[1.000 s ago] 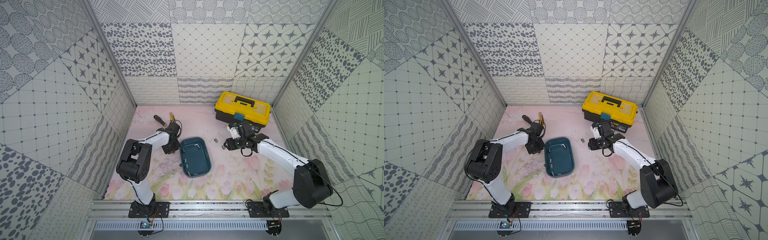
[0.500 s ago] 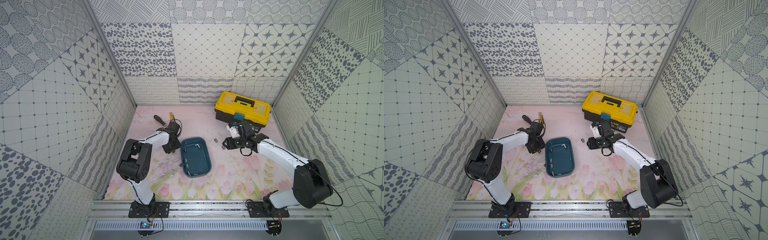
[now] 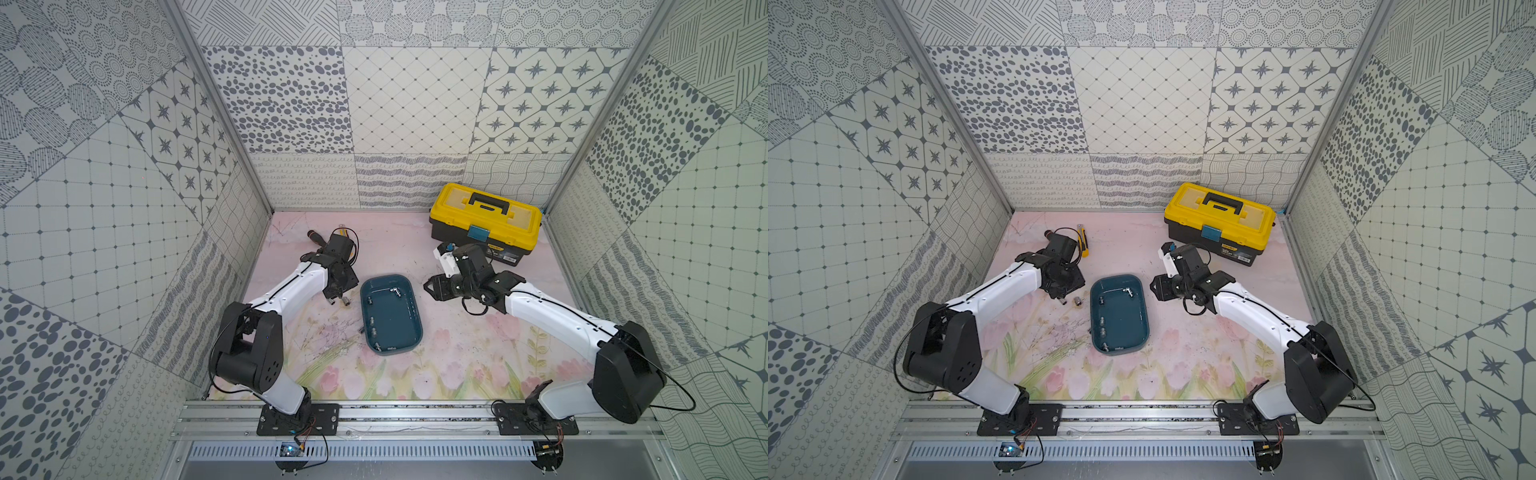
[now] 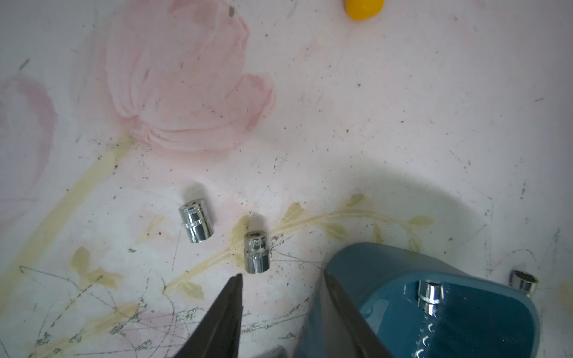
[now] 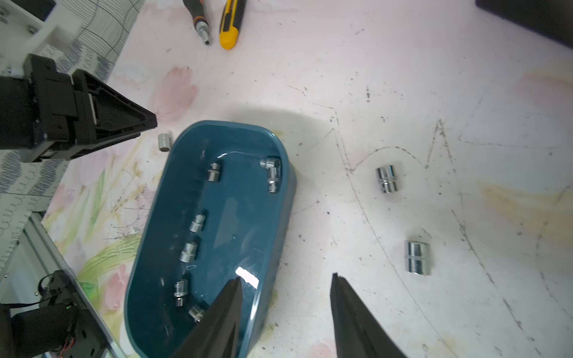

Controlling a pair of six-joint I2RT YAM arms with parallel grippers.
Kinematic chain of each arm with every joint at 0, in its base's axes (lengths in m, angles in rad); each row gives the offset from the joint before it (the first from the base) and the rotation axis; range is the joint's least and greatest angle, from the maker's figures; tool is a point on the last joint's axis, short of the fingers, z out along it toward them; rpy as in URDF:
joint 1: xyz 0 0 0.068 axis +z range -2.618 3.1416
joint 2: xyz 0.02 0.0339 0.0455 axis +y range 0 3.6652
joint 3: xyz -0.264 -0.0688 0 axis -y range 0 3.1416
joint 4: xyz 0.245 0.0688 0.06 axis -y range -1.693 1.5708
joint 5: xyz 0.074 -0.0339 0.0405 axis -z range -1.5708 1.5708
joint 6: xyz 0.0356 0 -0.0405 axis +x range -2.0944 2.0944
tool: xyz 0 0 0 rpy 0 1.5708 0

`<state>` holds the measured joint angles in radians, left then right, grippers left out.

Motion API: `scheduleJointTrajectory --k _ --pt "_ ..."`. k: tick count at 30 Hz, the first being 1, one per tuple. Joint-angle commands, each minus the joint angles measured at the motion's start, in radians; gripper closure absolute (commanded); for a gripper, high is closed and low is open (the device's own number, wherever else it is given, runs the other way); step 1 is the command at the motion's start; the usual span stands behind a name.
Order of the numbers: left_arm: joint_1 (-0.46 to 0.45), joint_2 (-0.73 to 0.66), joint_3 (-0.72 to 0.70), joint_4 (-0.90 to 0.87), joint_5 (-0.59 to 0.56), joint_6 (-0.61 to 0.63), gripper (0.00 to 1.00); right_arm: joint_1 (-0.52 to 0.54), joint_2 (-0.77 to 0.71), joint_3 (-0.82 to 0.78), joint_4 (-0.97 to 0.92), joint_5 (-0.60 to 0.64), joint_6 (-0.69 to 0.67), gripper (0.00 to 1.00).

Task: Take out the socket from the storage box
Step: Place the socket head at the center of the board, then pick up the socket head from the storage box.

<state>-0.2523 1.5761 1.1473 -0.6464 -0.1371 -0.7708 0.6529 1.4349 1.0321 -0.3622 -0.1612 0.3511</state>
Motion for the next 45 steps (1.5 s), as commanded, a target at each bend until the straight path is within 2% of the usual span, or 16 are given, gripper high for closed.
scheduleJointTrajectory --k 1,4,10,17,22,33,45 --pt "0.015 -0.094 0.018 -0.109 0.005 0.046 0.54 0.072 0.013 0.042 0.114 0.114 0.093 0.47" --pt "0.021 -0.161 0.011 -0.123 0.008 0.051 0.52 0.117 0.065 0.07 0.131 0.157 0.161 0.46" --pt "0.031 -0.249 -0.007 -0.14 0.039 0.056 0.48 0.208 0.211 0.179 0.072 0.178 0.208 0.47" --pt "0.045 -0.282 -0.048 -0.128 0.051 0.059 0.47 0.312 0.362 0.255 0.03 0.247 0.31 0.48" --pt "0.047 -0.278 -0.06 -0.124 0.06 0.059 0.47 0.361 0.464 0.334 -0.032 0.263 0.326 0.48" --pt "0.052 -0.28 -0.08 -0.109 0.055 0.058 0.46 0.395 0.604 0.43 -0.106 0.298 0.325 0.47" --pt "0.061 -0.278 -0.092 -0.097 0.057 0.071 0.46 0.423 0.671 0.5 -0.173 0.344 0.291 0.41"
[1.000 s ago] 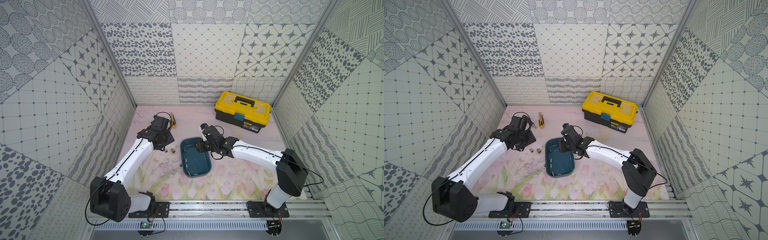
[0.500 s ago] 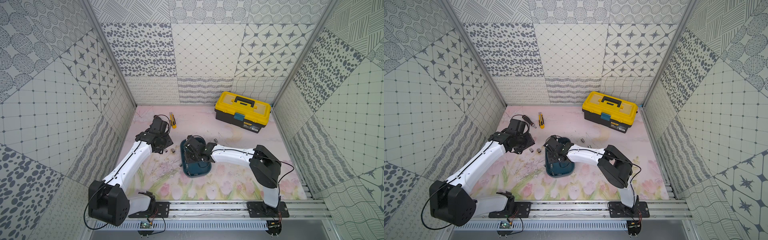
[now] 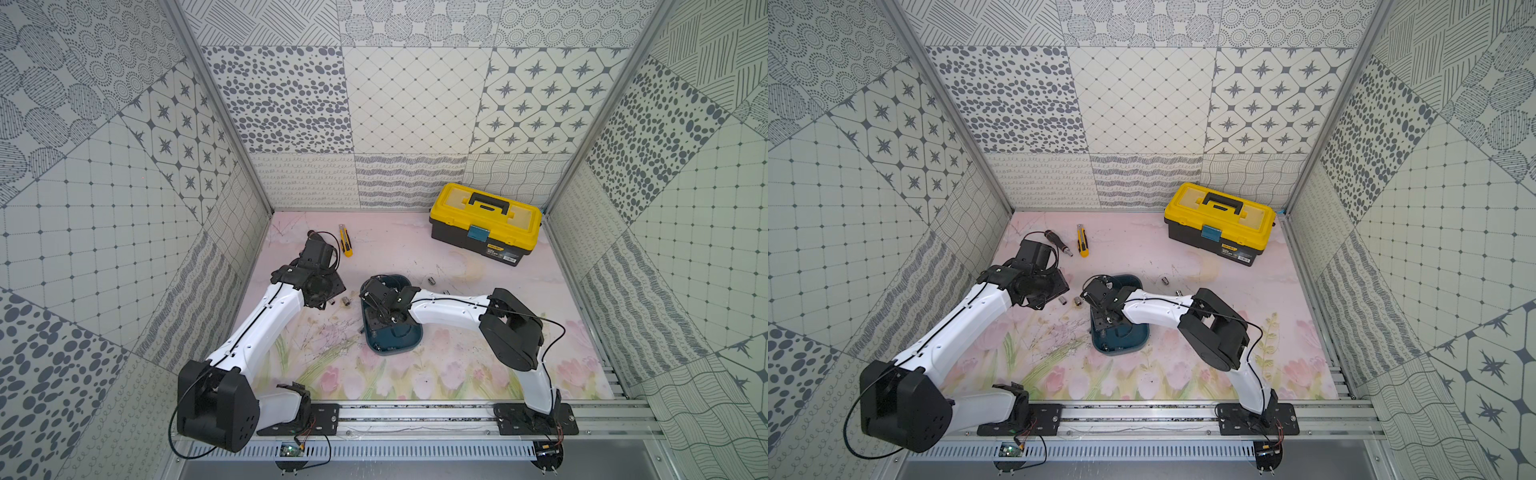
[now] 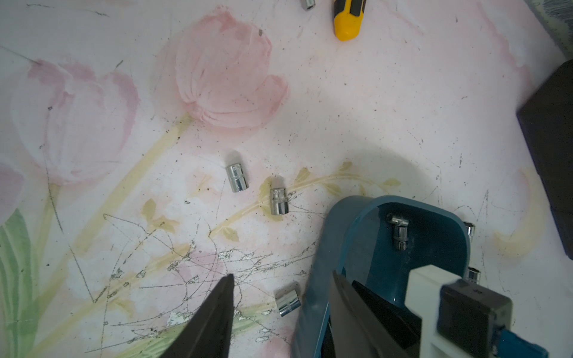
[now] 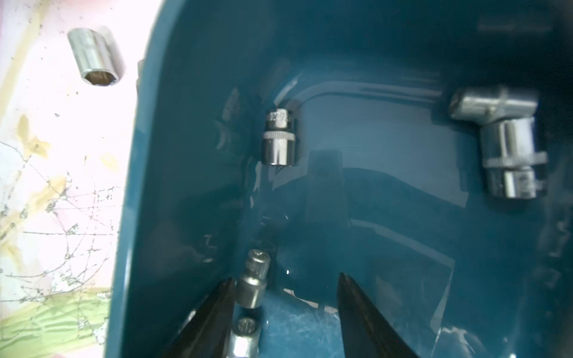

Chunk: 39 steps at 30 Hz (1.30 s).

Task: Take out the socket from the storage box
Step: Pick up the socket head from the storage box.

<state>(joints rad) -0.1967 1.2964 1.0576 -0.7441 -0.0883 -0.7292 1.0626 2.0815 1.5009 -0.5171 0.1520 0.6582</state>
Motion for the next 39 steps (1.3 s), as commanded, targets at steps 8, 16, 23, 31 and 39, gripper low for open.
scheduleJointTrajectory --k 8,16,23,31,39 --pt "0.008 0.0 -0.005 0.006 0.008 0.032 0.46 0.023 0.058 0.065 -0.051 0.043 -0.034 0.43" --pt "0.008 0.0 -0.01 0.011 0.009 0.032 0.46 0.022 0.071 0.065 -0.054 0.044 -0.043 0.48" --pt "0.009 -0.006 -0.017 0.014 0.013 0.03 0.46 0.014 0.075 0.065 -0.021 0.021 -0.097 0.51" --pt "0.008 -0.008 -0.025 0.018 0.013 0.031 0.46 0.004 0.078 0.066 0.028 -0.026 -0.2 0.51" --pt "0.009 -0.008 -0.023 0.018 0.015 0.032 0.46 -0.014 0.087 0.07 0.038 -0.038 -0.229 0.58"
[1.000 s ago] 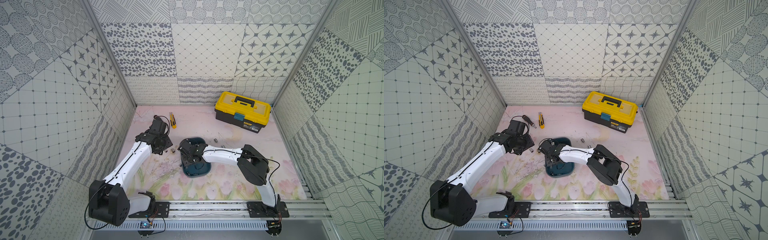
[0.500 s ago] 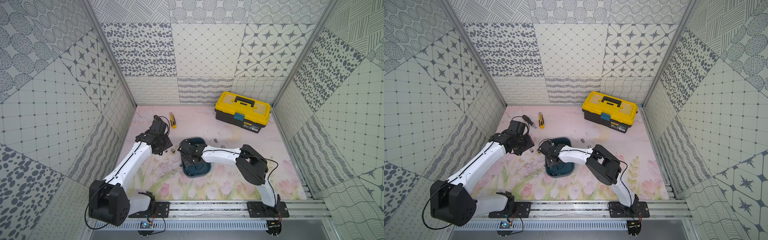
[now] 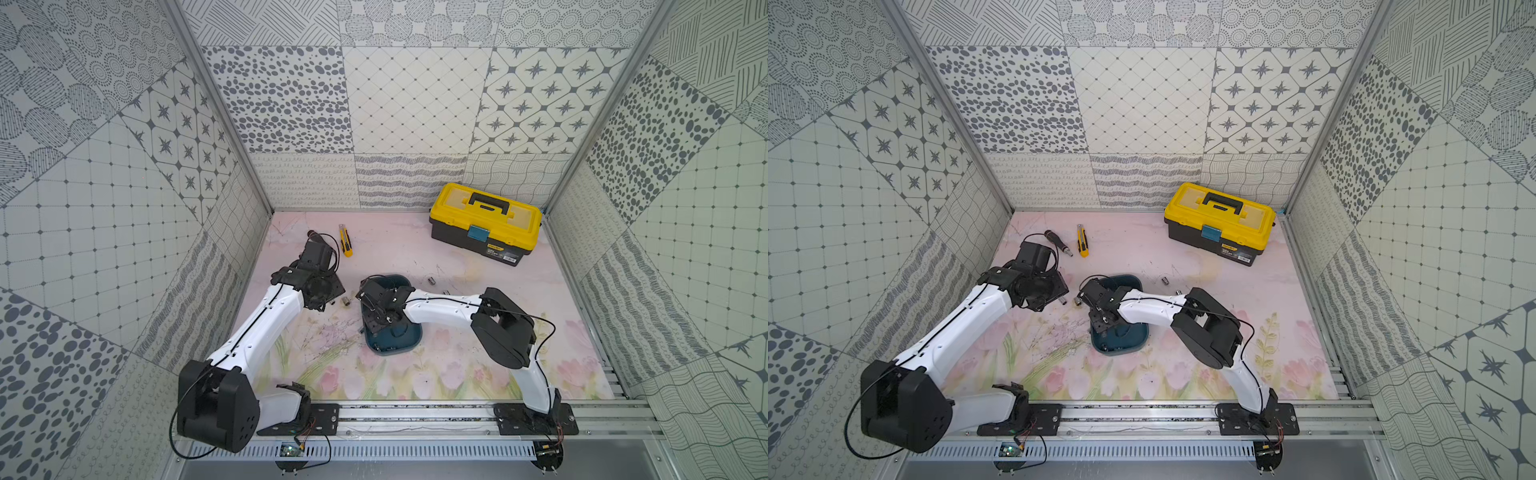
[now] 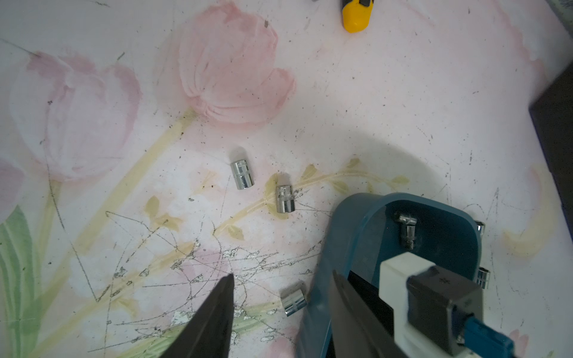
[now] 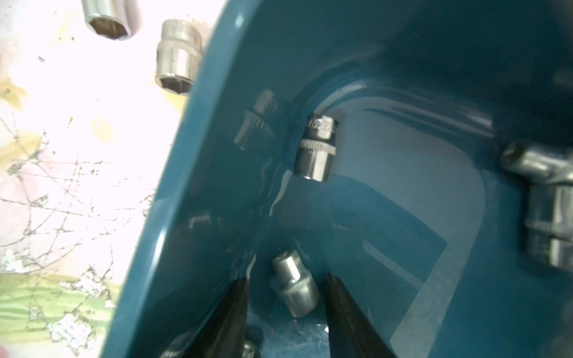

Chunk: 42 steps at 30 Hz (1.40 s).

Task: Take out the socket from the storage box
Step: Pick up the socket head from the storage box.

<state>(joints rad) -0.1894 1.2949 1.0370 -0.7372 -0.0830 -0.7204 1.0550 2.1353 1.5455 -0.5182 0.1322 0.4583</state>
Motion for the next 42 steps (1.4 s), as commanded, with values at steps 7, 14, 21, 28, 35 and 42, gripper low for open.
scheduleJointTrajectory --k 7,14,21,28,35,42 --pt "0.001 -0.006 -0.005 0.013 0.011 0.024 0.46 -0.019 0.047 0.042 0.044 -0.031 -0.074 0.6" --pt "0.002 -0.006 -0.003 0.014 0.016 0.023 0.46 -0.027 0.055 0.049 0.045 -0.034 -0.095 0.66" --pt "0.001 -0.006 -0.006 0.017 0.017 0.022 0.46 -0.029 0.045 0.02 0.04 -0.022 -0.099 0.81" --pt "0.002 -0.008 -0.01 0.022 0.023 0.022 0.46 -0.038 0.019 0.0 0.04 -0.019 -0.097 0.88" --pt "0.003 -0.01 -0.008 0.022 0.023 0.021 0.46 -0.074 -0.103 -0.063 0.04 -0.034 -0.091 0.89" --pt "0.001 -0.005 -0.003 0.025 0.03 0.021 0.46 -0.151 -0.323 -0.173 0.023 -0.05 -0.098 0.88"
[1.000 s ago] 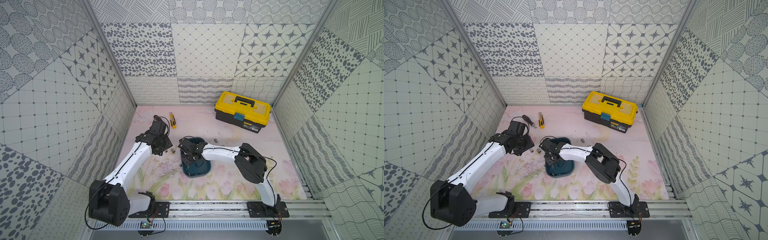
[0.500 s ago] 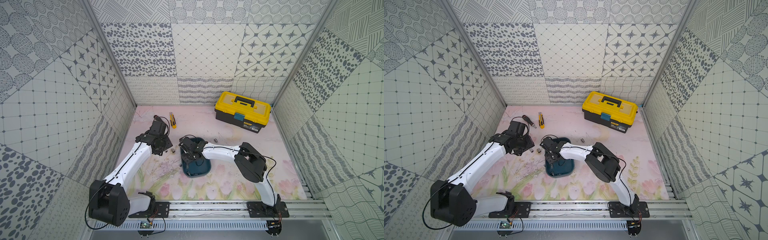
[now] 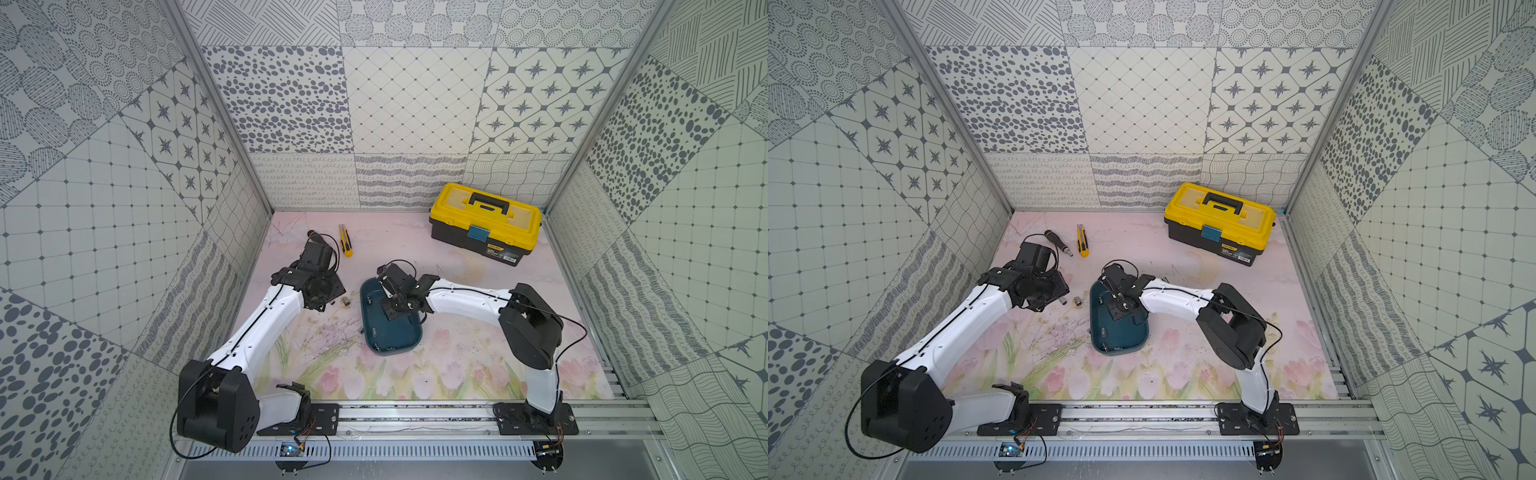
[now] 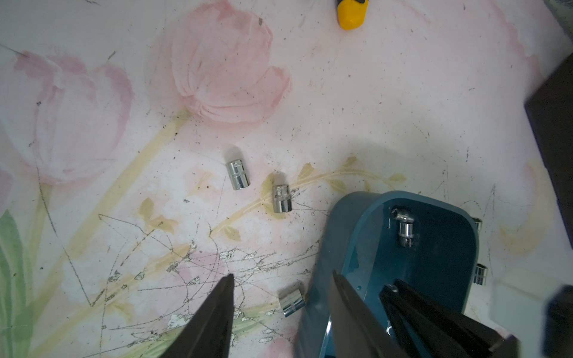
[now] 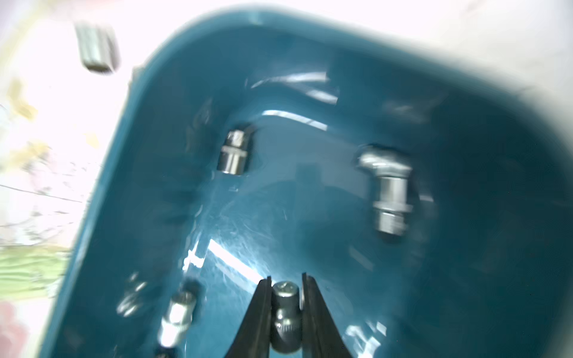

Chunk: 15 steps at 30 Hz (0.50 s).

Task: Take out the socket from the storage box
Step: Pick up the socket head from the storage box, then place the socket head at the center of the board.

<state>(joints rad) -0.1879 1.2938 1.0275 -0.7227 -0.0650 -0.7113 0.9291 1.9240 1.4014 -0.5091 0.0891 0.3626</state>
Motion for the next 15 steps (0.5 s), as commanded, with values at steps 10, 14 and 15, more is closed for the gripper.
scheduleJointTrajectory --k 10,14,15 --pt "-0.001 0.003 0.016 0.012 0.016 0.013 0.46 -0.194 -0.35 -0.178 -0.008 -0.002 -0.044 0.87" --pt "0.0 0.008 0.018 0.013 0.023 0.011 0.46 -0.259 -0.354 -0.245 0.016 -0.013 -0.055 0.86" --pt "0.0 0.008 0.019 0.012 0.023 0.012 0.46 -0.272 -0.348 -0.259 0.024 -0.014 -0.058 0.86"
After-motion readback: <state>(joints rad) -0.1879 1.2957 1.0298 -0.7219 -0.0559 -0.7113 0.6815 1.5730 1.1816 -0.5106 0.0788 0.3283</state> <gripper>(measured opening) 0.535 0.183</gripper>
